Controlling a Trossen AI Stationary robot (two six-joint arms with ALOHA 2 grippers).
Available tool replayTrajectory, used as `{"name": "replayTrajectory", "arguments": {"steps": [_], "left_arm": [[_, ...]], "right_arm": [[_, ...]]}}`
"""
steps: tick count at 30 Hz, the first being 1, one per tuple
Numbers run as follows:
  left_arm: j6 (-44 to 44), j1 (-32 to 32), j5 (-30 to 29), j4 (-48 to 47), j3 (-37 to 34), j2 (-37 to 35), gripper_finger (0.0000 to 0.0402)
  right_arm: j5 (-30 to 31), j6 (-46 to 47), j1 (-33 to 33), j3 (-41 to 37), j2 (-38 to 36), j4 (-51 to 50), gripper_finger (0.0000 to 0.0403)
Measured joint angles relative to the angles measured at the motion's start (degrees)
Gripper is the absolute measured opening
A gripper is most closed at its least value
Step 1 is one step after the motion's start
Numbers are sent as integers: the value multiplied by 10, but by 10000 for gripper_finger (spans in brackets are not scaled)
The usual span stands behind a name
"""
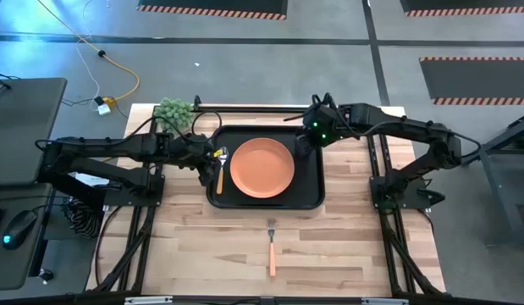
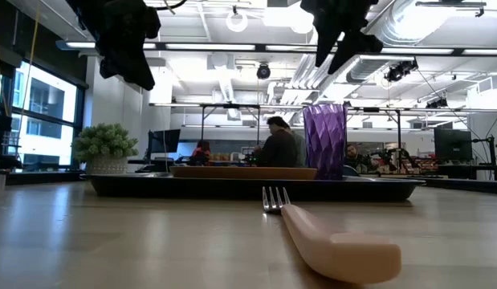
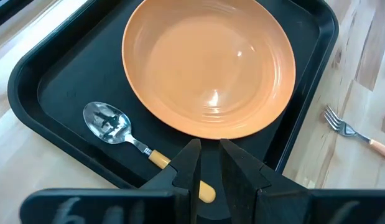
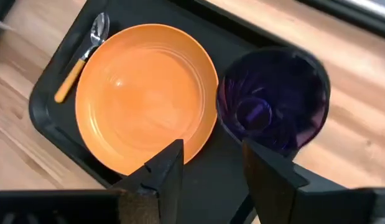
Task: Pick and place plate/cup/fork/spoon on tray
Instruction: Adjust the violet glass
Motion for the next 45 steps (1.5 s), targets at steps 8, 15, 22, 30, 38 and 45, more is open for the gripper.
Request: {"name": "replayTrajectory", "arguments": {"steps": [8, 15, 22, 30, 38, 45], "left_arm": [[-16, 0, -2, 0, 0, 0, 51], [-30, 0, -9, 0, 0, 0, 51], [-30, 0, -9, 0, 0, 0, 51], [-30, 0, -9, 1, -1, 0, 51], [-30, 0, -9, 2, -1, 0, 51], [-23, 0, -13, 2, -1, 0, 51]], "right_arm": [[-42, -105, -31, 0, 33, 10, 156], [-54, -132, -31, 0, 74, 9, 156], [-12, -153, -33, 0, 94, 3, 156], [-30, -165, -37, 0, 112, 2, 156], [-29, -170, -37, 0, 119, -2, 129], [-29, -170, -37, 0, 119, -4, 107]]}}
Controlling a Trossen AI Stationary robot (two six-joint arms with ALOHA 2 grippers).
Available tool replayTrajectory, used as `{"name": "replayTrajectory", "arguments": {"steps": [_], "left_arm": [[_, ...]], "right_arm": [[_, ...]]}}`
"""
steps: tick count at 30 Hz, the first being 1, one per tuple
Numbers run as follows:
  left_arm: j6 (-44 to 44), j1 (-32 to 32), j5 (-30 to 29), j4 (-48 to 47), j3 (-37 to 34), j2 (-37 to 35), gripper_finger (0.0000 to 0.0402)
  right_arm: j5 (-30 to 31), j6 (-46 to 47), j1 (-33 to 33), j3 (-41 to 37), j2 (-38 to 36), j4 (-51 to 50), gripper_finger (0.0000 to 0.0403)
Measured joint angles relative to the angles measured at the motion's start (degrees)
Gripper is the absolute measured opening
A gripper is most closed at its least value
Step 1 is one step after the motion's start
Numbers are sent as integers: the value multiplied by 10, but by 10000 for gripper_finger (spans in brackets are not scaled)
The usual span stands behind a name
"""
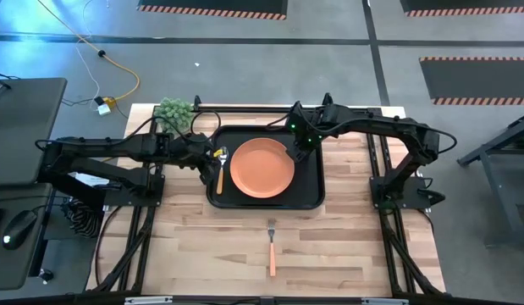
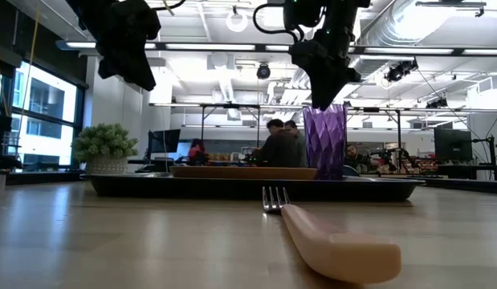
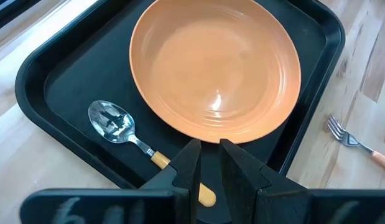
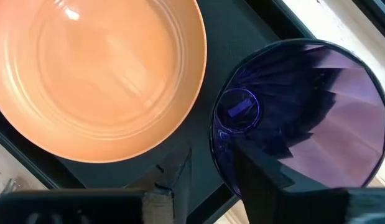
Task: Pick and place plate/cup/fork/spoon on tray
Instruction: Adjust the violet glass
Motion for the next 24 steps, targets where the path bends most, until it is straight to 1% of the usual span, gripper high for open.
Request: {"name": "replayTrajectory", "arguments": {"steps": [4, 19, 24], "left_arm": [[3, 0, 0, 0, 0, 0, 51], [3, 0, 0, 0, 0, 0, 51], [3, 0, 0, 0, 0, 0, 51]], "right_arm": [[0, 1, 0, 0, 0, -1, 91], [6, 0, 0, 0, 0, -3, 7], [23, 0, 0, 0, 0, -2, 4]]}}
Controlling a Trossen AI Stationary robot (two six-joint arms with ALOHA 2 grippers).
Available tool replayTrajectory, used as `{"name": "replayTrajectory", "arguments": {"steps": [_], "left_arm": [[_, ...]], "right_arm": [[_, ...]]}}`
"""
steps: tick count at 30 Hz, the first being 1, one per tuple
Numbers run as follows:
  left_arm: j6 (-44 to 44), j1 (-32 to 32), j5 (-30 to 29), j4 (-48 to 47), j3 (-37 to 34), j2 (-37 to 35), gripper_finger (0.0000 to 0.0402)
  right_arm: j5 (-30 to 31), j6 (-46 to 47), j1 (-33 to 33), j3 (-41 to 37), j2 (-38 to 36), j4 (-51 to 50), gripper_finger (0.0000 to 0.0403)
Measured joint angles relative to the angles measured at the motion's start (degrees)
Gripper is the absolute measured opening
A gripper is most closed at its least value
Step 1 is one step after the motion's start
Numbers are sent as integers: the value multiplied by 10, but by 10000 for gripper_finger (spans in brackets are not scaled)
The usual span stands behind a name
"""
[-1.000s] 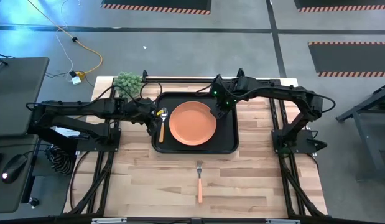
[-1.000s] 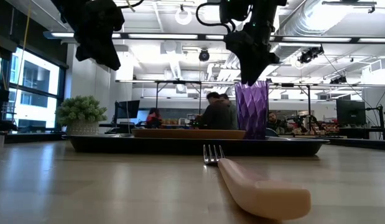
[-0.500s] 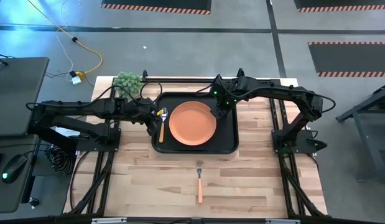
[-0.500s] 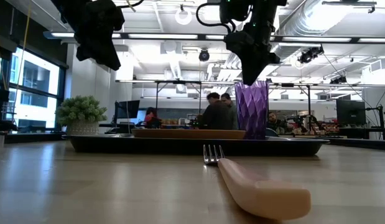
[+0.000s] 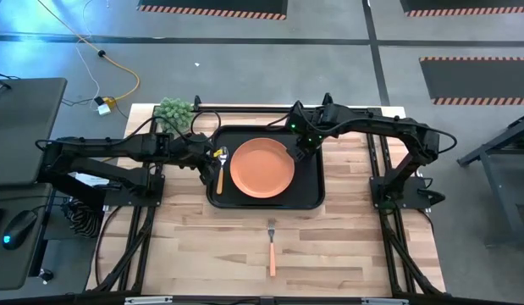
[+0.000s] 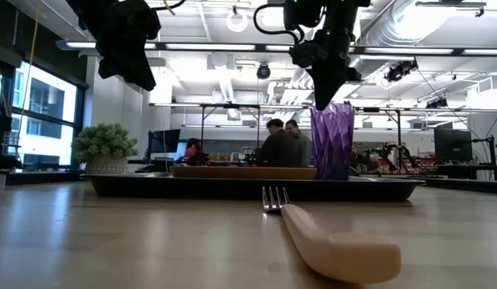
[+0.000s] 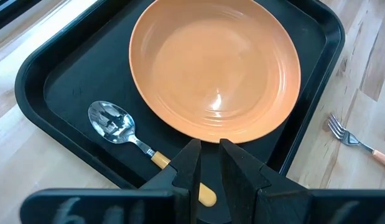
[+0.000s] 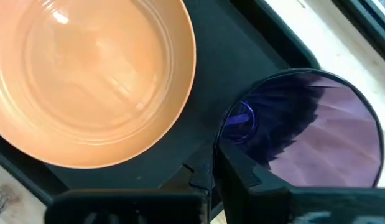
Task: Pick and place plate/cup/fork/spoon on tray
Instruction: Adjust the violet glass
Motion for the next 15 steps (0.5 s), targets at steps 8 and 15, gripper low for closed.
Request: {"name": "replayTrajectory", "arguments": {"steps": [8, 15], "left_arm": [[0, 0, 0, 0, 0, 0, 51], [0, 0, 0, 0, 0, 0, 51]], "right_arm": [[17, -13, -1, 0, 0, 0, 1], [28, -30, -17, 2, 0, -3, 1]]}}
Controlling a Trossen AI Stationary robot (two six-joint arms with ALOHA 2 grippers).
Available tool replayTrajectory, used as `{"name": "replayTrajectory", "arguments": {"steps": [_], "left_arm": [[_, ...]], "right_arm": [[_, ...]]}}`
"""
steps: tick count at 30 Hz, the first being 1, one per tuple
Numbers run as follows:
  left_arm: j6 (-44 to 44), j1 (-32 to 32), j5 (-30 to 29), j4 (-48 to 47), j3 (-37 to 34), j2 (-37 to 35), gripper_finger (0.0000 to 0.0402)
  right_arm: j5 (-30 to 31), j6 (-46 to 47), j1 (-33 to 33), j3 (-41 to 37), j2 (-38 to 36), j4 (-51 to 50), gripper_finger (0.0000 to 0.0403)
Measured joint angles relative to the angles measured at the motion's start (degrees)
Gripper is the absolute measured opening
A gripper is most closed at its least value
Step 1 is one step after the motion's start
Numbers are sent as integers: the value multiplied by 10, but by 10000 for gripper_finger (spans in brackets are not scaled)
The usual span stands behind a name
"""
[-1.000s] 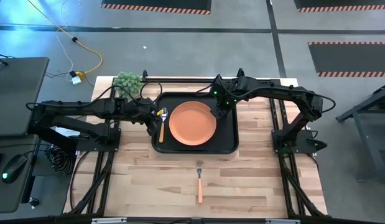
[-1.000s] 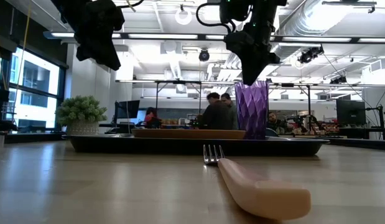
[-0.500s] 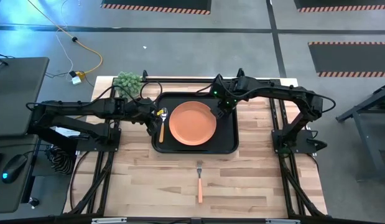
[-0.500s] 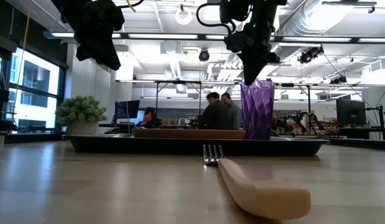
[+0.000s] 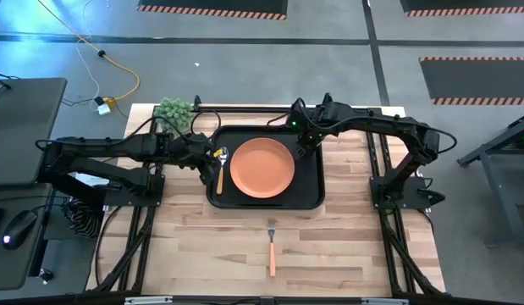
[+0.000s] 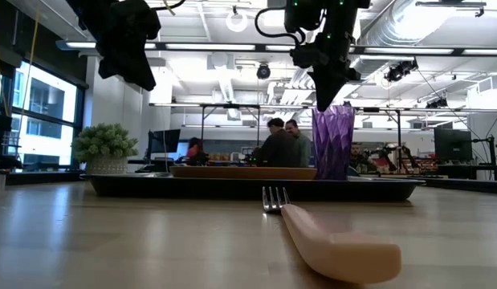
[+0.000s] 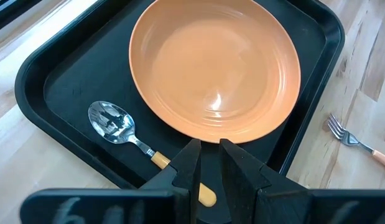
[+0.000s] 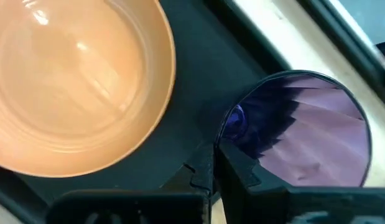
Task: Pick and place plate/cup/fork/spoon on tray
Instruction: Adjust the violet glass
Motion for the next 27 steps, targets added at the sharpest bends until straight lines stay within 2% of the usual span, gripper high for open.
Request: {"name": "replayTrajectory", "arguments": {"steps": [9, 27], "left_arm": [[0, 0, 0, 2, 0, 0, 51], [0, 0, -15, 2, 0, 0, 51]], "right_arm": [[9, -48, -22, 43, 0, -8, 0], [23, -115, -19, 46, 32, -16, 0]]}}
